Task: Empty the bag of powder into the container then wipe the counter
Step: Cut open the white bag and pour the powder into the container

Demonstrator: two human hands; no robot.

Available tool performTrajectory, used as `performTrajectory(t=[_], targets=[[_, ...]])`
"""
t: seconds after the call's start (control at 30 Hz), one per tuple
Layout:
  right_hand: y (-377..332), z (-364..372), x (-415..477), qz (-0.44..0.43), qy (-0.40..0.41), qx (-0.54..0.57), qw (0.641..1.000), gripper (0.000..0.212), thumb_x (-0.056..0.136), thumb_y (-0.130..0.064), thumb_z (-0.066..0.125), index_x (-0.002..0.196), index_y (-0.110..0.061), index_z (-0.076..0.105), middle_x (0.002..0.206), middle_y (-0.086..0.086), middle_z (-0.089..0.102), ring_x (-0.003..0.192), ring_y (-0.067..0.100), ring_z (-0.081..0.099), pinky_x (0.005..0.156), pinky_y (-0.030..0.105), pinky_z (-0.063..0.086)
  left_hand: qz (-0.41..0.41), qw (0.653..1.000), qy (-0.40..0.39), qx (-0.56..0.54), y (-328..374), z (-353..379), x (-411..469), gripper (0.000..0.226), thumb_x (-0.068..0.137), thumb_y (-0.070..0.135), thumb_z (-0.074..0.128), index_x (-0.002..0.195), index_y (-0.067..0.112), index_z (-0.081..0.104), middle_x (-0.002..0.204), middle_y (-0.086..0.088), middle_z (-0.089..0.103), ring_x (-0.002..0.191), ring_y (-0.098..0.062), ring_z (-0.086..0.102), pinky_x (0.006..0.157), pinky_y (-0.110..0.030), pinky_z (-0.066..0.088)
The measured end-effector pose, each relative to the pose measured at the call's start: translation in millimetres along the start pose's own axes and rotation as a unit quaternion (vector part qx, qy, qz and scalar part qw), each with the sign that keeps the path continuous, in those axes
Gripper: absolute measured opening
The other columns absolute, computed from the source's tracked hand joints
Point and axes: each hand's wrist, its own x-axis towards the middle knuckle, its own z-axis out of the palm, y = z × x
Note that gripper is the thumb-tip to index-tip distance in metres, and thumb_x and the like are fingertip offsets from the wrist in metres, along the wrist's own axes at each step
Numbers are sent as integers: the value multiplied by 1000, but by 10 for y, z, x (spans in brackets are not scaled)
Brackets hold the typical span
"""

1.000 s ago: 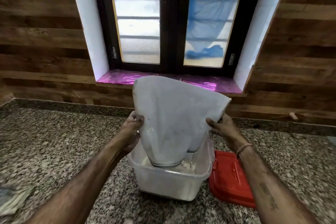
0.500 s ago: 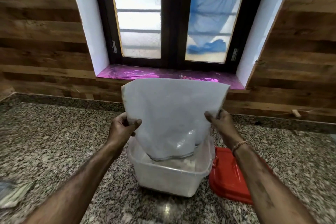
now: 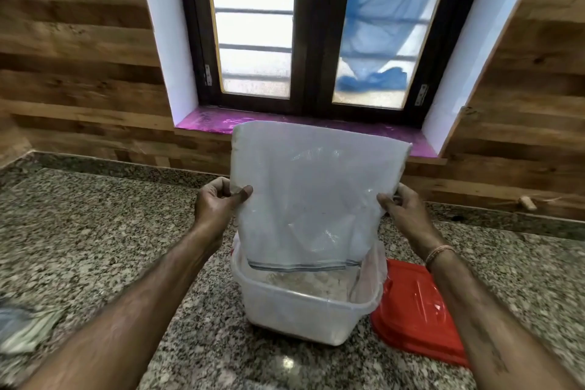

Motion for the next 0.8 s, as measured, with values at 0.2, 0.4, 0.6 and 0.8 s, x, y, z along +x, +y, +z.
performTrajectory(t=[0.2, 0.4, 0.6, 0.8], targets=[[-311, 104, 127, 21, 8, 12, 1000, 14, 105, -19, 55, 114, -11, 62, 103, 9, 72, 84, 23, 69, 60, 38, 58, -32, 999, 4, -44, 120, -115, 360, 34, 83, 5, 81, 68, 16, 52, 62, 3, 57, 53, -6, 54, 51, -18, 47], [-820, 483, 289, 22, 29, -5, 999, 16, 104, -13, 58, 89, -15, 62, 76, -2, 65, 56, 1, 61, 43, 10, 43, -49, 998, 10, -34, 222, -576, 774, 29, 84, 8, 82, 72, 13, 55, 72, -5, 62, 51, -8, 58, 48, -19, 49], [-1214, 1646, 394, 80, -6, -20, 997, 11, 94, -12, 73, 85, -9, 66, 81, 17, 70, 64, 21, 62, 65, 34, 53, -104, 992, 60, 30, 66, -1753, 1304, 23, 82, 14, 85, 87, 9, 63, 91, -16, 70, 78, -27, 66, 69, -34, 58], [-1130, 3244, 346, 132, -23, -101, 986, 21, 87, -21, 80, 74, -15, 64, 82, 11, 71, 73, 23, 63, 63, 36, 52, -219, 968, 71, 99, -455, -3137, 1691, 19, 87, 17, 81, 89, 9, 63, 98, -18, 71, 78, -26, 66, 71, -36, 56]])
